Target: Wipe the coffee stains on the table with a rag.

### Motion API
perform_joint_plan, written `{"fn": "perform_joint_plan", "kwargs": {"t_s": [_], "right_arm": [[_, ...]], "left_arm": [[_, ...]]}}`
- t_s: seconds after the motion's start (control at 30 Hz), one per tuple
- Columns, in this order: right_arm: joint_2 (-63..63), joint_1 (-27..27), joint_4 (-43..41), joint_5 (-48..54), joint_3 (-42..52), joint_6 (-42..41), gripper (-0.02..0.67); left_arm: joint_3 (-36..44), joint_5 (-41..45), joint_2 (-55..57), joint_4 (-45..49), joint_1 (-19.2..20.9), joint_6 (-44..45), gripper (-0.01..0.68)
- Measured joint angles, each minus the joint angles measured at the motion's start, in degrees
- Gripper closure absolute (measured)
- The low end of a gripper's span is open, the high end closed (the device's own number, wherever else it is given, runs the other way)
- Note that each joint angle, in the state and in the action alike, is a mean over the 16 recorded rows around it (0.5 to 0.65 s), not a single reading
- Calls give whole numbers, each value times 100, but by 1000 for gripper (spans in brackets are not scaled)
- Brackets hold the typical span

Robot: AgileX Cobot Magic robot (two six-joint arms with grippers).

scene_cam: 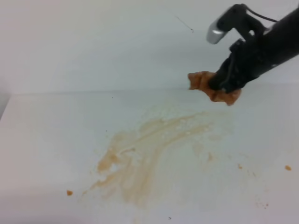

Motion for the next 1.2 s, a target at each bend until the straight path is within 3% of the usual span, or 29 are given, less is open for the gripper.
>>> {"fn": "perform_joint_plan", "kwargs": {"t_s": [0.33,0.57,0.83,0.93,1.2], "right_arm": [[-649,-352,348,-883,1641,-31,516],[-557,-350,534,-1054,2028,70,393],[-618,-350,578,-706,1862,210,271],[-762,-350,568,-495,1735,276,314],[-1514,-350,264,21,1450,653,527]], "left_arm": [[0,0,0,0,0,0,672],[0,0,0,0,0,0,672],[0,0,0,0,0,0,672],[0,0,0,0,0,0,672],[-14,6,12,0,-1,0,672]]}}
